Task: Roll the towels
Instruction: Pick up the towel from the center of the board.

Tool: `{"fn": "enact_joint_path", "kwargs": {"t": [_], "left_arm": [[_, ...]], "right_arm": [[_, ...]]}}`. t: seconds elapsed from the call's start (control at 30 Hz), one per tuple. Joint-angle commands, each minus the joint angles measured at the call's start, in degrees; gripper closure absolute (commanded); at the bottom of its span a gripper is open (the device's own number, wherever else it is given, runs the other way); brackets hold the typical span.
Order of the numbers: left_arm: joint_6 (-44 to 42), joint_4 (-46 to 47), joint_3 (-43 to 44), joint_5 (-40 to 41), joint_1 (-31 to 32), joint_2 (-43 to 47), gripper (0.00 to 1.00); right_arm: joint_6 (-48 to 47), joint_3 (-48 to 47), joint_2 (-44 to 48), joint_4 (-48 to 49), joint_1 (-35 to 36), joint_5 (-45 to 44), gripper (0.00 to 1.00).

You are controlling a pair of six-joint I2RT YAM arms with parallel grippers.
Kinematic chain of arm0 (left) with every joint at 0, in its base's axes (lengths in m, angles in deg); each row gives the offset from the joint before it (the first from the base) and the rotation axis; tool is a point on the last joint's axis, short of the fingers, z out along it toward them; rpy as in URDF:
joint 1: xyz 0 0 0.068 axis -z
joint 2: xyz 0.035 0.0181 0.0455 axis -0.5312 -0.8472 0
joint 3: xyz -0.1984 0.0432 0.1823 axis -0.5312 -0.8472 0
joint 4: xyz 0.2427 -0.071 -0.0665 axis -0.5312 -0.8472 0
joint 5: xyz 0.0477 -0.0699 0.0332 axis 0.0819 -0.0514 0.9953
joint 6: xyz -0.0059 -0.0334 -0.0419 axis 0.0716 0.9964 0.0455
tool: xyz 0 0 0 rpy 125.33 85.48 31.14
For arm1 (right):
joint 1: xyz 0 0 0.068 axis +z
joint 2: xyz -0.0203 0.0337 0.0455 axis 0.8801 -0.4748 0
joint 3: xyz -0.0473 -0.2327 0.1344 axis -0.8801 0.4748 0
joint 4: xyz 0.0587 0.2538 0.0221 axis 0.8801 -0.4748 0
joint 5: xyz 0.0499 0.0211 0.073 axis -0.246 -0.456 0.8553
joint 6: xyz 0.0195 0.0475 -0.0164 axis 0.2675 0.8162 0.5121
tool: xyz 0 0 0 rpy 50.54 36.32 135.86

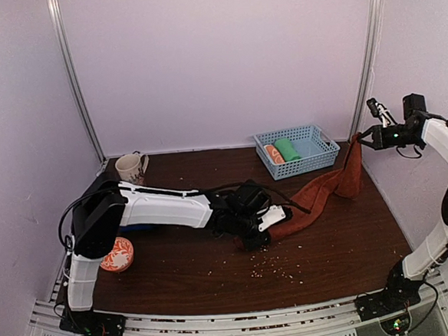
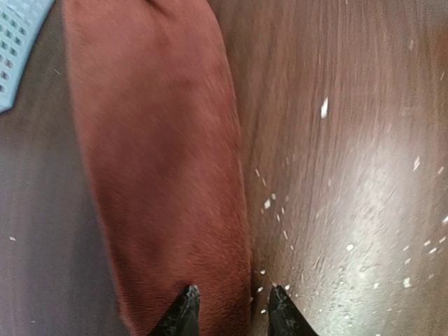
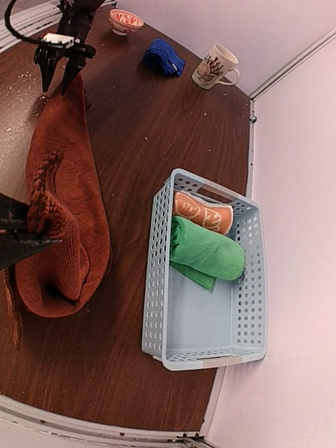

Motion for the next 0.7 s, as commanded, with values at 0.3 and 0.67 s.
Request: {"fn": "enact_joint_path", "kwargs": {"t": [0.3, 0.67], "left_arm": [[-2.0, -0.6, 1.5, 5.6, -1.0, -0.1, 1.00], [0.0, 2.2, -1.9, 12.5, -7.5, 25.6, 1.00]], "right_arm": [[1.7, 0.8, -0.1, 2.2, 0.1, 1.6, 1.00], [4.2, -9.6, 5.2, -1.8, -1.0, 2.2, 1.00]]}}
